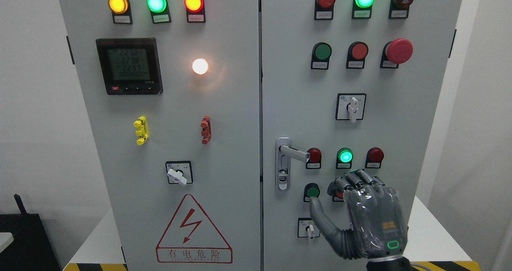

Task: Release door handle
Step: 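Open the right hand and pull it away from the handle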

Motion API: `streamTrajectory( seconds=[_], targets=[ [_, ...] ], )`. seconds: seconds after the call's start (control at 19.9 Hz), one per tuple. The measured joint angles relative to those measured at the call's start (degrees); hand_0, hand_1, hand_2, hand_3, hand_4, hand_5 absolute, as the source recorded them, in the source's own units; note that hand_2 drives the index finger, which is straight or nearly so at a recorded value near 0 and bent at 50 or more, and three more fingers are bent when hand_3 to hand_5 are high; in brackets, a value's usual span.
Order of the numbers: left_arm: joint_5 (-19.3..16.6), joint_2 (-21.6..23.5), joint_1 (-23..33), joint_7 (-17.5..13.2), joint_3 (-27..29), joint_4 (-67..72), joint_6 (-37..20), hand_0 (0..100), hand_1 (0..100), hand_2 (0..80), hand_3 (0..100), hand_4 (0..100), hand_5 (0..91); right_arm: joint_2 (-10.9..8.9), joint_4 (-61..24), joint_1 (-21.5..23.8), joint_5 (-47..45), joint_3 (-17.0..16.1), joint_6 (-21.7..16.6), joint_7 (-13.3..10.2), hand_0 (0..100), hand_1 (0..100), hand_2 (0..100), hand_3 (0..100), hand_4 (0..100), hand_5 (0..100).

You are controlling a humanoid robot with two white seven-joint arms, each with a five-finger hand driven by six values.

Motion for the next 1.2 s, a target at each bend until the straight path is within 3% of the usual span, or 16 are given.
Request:
streamTrajectory(
  seconds=[0.5, 1.2],
  targets=[
    [0.0, 0.0, 0.0, 0.0, 0.0, 0.0, 0.0, 12, 39, 0.0, 0, 0, 0.0, -4.82, -1.1, 0.5, -6.5, -4.6, -0.6, 0.3, 38, 5, 0, 0, 0, 0],
    [0.0, 0.0, 0.0, 0.0, 0.0, 0.0, 0.0, 12, 39, 0.0, 0, 0, 0.0, -6.67, -1.8, 1.0, -7.6, -6.8, -0.6, 0.4, 36, 6, 0, 0, 0, 0]
  ],
)
